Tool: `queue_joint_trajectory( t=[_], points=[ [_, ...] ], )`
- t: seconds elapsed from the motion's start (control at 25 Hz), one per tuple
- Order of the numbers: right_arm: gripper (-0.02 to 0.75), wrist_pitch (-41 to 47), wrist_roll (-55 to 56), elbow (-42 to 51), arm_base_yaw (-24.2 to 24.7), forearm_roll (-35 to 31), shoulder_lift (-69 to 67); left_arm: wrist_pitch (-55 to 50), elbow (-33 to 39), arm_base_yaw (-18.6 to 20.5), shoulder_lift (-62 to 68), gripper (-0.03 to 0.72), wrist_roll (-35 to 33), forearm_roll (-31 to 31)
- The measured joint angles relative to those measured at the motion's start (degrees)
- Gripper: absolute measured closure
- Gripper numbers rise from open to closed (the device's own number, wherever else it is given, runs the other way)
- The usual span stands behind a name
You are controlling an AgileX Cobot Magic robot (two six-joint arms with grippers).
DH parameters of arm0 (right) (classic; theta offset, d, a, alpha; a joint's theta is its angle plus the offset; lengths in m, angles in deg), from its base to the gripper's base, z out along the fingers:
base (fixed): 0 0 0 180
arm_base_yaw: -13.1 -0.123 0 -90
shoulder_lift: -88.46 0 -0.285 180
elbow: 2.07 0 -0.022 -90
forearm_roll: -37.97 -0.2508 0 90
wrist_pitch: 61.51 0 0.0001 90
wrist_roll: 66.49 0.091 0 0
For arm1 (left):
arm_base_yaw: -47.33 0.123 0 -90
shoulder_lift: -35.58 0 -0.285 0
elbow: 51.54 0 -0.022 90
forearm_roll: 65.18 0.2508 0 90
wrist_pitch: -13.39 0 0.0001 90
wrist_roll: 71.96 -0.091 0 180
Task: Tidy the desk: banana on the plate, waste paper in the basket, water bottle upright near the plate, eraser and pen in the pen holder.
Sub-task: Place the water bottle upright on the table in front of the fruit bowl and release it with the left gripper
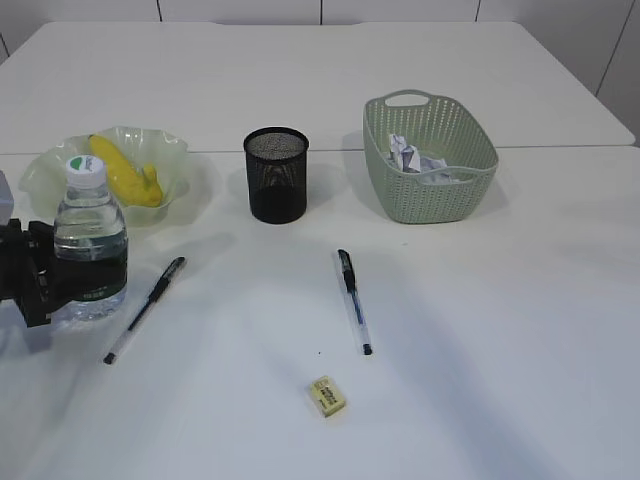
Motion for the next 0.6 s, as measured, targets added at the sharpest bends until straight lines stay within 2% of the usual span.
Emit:
queue_joint_trajectory(
  t=[0.6],
  points=[
    [0.159,0.2,0.0,0.0,0.0,0.1,0.0,0.2,0.0,0.0,0.3,0.326,-0.1,-0.2]
  ],
)
